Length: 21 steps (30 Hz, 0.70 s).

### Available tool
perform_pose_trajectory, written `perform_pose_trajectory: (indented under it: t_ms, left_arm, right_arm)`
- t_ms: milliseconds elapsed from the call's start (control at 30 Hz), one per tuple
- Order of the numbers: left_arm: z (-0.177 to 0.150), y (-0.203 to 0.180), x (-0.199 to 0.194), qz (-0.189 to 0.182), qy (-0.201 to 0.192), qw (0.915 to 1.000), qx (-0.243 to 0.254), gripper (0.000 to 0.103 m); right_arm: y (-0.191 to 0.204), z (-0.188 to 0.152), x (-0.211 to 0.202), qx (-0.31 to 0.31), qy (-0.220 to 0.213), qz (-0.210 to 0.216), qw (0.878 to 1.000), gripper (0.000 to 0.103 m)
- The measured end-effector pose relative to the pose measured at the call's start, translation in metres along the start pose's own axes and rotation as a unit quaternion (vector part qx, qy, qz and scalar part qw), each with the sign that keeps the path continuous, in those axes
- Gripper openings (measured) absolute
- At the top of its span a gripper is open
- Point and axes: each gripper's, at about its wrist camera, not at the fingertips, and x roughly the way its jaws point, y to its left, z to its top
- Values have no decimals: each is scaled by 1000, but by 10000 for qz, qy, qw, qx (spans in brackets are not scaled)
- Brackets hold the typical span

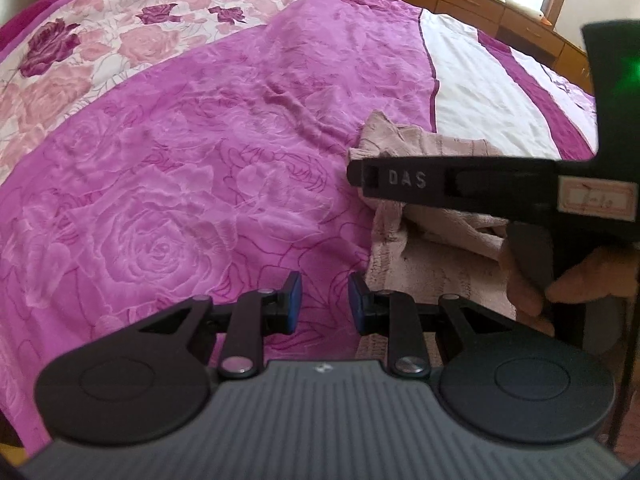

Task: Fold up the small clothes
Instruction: 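Lift the gripped side edge over the cardigan body with the right tool, then open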

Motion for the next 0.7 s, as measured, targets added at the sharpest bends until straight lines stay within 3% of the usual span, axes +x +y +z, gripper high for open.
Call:
perform_pose_trajectory:
  t_ms: [133, 267, 300, 467, 700]
  left_arm:
    - [0, 0, -1, -21, -23, 10000, 10, 27]
    - [0, 0, -1, -65, -40, 10000, 7, 27]
    - [0, -1, 0, -72, -36, 10000, 11, 27]
    - [3, -8, -1, -200, -100, 9997, 56, 27]
    - [12, -26, -5, -554, -338, 9976, 219, 27]
  right_arm:
    - [-1, 4, 1, -14, -10, -45, 10000, 43]
    - [-13, 8, -4, 347, -106, 143, 9992, 21]
    - [-15, 9, -5, 381, -115, 161, 9991, 12]
    - [-23, 16, -16, 410, -305, 99, 9986, 10]
    - [-58, 38, -68, 653, -1050, -252, 9920, 9]
